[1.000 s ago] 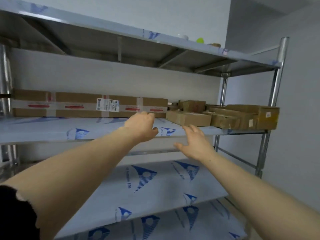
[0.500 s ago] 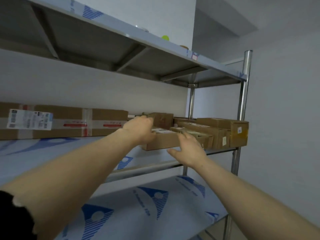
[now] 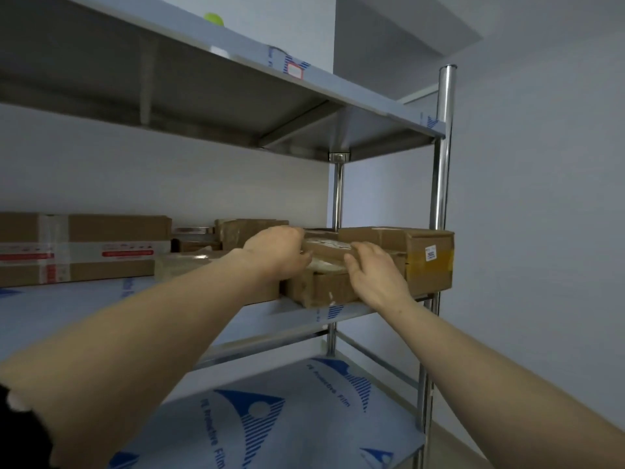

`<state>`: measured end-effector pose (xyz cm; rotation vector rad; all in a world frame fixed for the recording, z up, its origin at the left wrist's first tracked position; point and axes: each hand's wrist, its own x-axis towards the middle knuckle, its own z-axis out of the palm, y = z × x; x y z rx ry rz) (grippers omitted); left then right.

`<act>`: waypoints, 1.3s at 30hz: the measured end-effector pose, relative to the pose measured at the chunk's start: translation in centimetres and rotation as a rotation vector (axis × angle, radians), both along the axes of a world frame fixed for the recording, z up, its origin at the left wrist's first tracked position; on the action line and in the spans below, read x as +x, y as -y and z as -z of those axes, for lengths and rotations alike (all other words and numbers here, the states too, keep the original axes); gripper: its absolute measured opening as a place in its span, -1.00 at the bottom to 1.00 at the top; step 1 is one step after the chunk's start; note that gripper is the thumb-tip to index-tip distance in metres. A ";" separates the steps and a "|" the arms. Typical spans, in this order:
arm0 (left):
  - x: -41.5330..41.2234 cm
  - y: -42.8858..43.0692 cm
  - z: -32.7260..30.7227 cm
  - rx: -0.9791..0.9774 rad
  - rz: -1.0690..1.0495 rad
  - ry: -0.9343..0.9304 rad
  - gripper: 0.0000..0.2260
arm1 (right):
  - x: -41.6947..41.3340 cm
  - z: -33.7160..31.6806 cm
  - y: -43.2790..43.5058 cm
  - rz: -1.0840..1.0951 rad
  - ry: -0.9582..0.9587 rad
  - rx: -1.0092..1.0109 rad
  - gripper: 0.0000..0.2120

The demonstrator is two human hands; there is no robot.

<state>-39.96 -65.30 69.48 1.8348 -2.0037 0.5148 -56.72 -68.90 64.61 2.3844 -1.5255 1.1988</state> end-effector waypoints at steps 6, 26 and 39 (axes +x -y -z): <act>-5.9 4.1 1.1 0.039 -0.058 -0.069 -0.55 | -7.5 -0.5 5.9 -0.009 0.095 -0.070 -0.63; -17.5 12.3 -0.8 -0.010 -0.037 -0.149 -0.38 | -17.3 -1.7 17.8 0.071 0.614 0.113 -0.43; -20.2 15.3 -0.4 -0.039 -0.029 -0.122 -0.63 | -18.9 -3.7 20.1 -0.137 0.927 0.341 -0.59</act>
